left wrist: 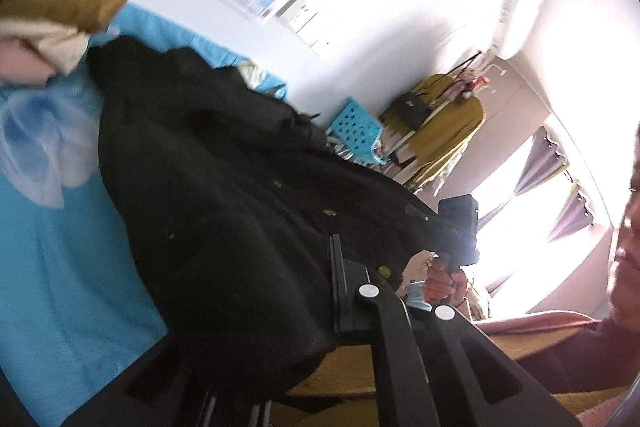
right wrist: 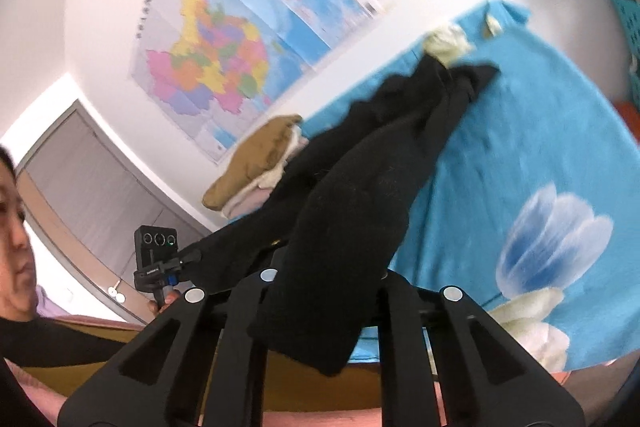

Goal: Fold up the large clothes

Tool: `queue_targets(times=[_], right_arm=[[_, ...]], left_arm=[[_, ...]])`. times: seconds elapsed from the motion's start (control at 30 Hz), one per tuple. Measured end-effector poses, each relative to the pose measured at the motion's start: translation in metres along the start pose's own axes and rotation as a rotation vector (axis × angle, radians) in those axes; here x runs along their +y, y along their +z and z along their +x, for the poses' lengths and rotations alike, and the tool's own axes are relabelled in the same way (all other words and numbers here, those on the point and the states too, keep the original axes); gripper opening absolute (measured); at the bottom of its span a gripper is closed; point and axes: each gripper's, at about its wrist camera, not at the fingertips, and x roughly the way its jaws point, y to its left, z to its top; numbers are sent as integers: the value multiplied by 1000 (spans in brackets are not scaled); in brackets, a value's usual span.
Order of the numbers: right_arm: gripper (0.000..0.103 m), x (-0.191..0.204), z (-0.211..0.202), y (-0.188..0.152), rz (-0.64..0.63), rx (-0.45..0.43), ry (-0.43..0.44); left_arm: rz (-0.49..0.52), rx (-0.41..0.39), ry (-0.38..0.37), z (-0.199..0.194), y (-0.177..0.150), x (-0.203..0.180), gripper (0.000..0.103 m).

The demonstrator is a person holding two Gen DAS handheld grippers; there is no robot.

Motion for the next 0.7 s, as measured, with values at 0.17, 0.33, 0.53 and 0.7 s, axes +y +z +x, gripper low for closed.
queue_targets(times=[0.17,0.33,0.53,0.7], right_arm=[[10,20,-13,6,-53,-28,8],[10,6,-6,14,18,-26,3],[10,12,-1,40,7,-45,-2],[11,11,10,77,14,-56,-10]], left_arm=[[-2,-21,-27,-13,1,2,4],[-50,-30,-48,-18,10,18,4],[-27,-15,-41,-20,28,14,4],[-29,5,-20,-17,61,14,4]])
